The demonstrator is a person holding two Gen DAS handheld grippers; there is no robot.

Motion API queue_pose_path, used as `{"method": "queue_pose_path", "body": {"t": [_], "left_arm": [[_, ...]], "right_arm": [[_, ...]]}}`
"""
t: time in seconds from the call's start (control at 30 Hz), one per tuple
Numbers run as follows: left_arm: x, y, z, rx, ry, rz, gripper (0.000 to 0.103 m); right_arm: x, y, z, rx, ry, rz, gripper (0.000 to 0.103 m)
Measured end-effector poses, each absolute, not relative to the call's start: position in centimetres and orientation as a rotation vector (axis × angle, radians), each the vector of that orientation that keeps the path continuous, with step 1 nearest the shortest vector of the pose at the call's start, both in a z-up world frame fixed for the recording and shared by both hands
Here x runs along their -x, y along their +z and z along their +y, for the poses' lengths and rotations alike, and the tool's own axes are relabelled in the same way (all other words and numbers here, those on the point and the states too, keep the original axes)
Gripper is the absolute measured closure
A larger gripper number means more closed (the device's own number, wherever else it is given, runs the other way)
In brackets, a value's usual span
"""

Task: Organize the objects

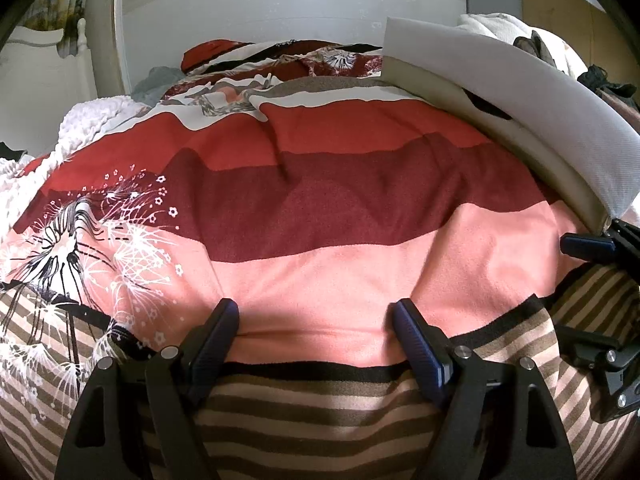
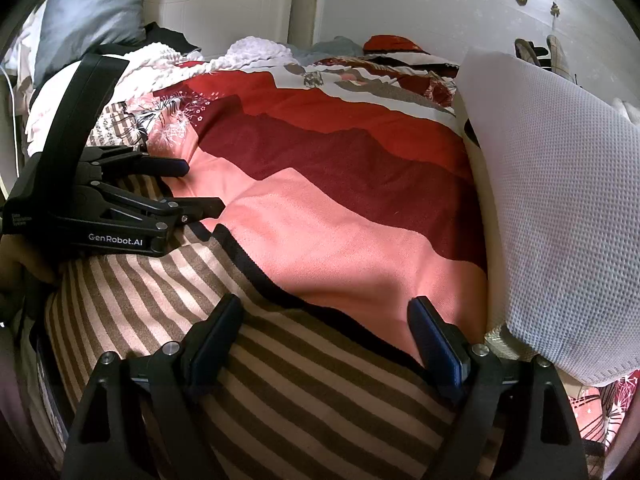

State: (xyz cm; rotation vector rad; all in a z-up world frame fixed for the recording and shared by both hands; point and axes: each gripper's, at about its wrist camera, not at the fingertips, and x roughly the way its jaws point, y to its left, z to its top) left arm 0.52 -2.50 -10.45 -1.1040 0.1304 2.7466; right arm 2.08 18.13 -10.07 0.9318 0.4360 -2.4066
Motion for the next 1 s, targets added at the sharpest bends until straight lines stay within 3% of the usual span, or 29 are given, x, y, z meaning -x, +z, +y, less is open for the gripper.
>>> {"method": "queue_pose_path", "body": {"t": [1.0], "left_arm": [[-0.26,-10.54,-2.48,1.104,2.745,0.116,0.024]], "right_arm": [[-2.27,-10.11,18.18,-0.930,-2.406,0.439,0.018]]}}
